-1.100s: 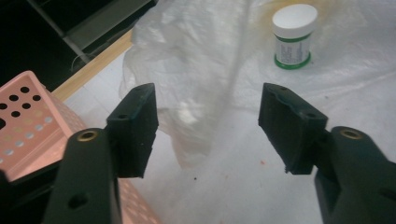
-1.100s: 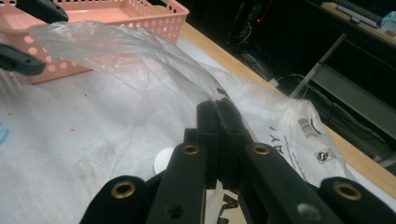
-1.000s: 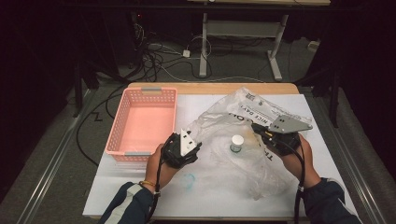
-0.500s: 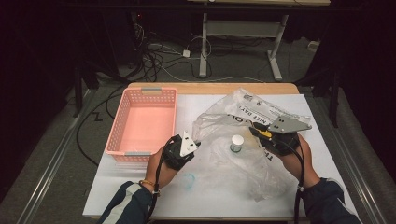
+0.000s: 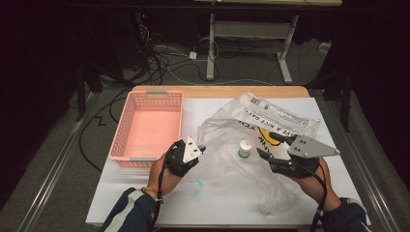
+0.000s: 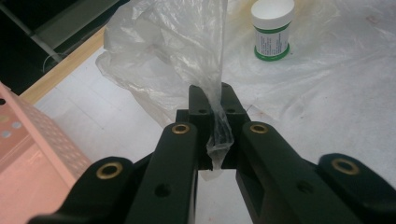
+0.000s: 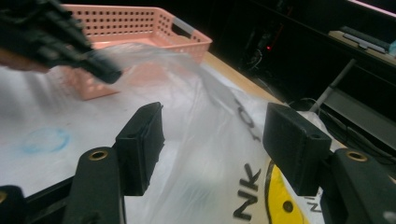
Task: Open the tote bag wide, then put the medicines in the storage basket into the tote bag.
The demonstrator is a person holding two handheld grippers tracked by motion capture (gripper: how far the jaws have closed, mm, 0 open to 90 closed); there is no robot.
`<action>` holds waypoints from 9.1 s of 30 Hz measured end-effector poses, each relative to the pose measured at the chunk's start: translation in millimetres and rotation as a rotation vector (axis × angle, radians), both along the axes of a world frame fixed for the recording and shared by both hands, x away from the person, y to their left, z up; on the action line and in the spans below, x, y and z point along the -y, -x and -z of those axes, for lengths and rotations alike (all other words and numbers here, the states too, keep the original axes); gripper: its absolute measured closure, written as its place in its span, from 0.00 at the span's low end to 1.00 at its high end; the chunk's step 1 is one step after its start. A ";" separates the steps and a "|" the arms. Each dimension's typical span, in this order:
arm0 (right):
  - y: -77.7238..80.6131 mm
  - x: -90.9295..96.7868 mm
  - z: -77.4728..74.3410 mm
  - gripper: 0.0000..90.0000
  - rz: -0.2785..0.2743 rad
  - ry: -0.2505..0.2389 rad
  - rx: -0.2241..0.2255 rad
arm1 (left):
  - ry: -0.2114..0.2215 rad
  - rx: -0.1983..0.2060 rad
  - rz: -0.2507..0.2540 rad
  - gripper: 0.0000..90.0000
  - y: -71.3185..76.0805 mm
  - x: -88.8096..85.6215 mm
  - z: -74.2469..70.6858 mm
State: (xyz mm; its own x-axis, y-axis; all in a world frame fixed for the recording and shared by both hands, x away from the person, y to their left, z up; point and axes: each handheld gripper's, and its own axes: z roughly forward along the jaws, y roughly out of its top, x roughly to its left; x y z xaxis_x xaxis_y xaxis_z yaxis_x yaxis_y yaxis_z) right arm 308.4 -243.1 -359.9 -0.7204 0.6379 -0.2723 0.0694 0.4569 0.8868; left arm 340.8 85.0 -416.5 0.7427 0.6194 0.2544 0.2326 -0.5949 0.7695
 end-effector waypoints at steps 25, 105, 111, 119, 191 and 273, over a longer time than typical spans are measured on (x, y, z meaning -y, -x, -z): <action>42.6 25.4 104.1 0.48 -0.114 0.295 -0.378 | -0.024 -0.015 0.028 0.95 -0.6 9.9 6.6; -28.8 29.7 -22.0 1.00 0.184 -0.116 0.202 | 0.237 0.218 -0.046 0.95 8.4 -5.1 -63.0; -39.8 20.9 -21.5 1.00 0.220 -0.130 0.240 | 0.276 0.244 -0.066 0.95 1.0 2.2 -66.9; -45.9 15.0 -24.7 1.00 0.222 -0.119 0.266 | 0.291 0.287 -0.048 0.95 5.1 5.0 -80.9; -94.1 59.9 -116.3 1.00 0.429 -0.128 0.331 | 0.411 0.426 -0.172 0.95 -19.0 -9.3 -157.2; -62.9 53.8 -45.5 0.42 0.278 -0.123 0.206 | 0.245 0.314 -0.091 0.26 -23.3 -7.6 -76.8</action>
